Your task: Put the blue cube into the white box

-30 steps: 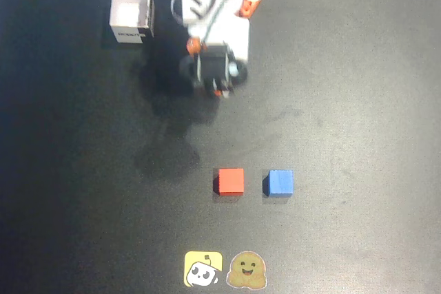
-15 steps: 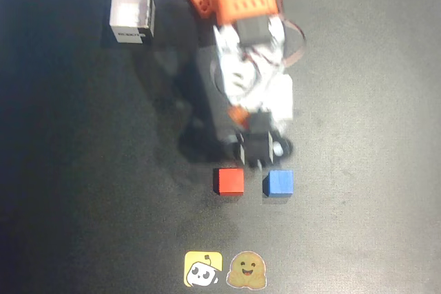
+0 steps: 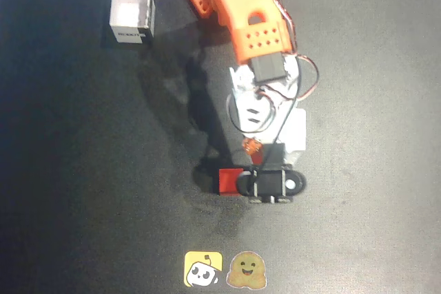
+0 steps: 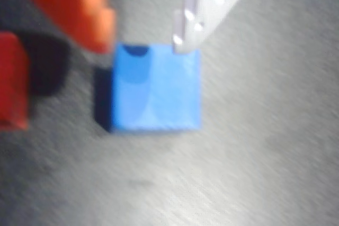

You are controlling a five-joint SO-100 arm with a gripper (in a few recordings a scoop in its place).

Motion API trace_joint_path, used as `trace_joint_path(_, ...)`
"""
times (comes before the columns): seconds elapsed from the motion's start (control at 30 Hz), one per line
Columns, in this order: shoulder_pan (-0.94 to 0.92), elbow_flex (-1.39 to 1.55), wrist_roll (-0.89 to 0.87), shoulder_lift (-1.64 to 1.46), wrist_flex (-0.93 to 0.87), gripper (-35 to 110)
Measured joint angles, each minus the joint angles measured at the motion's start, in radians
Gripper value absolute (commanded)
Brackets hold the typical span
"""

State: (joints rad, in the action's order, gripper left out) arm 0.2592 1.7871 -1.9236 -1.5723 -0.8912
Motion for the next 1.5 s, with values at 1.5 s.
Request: trace_joint_path(1.5, 0.067, -0.011, 0.000, 0.299, 0.265, 21)
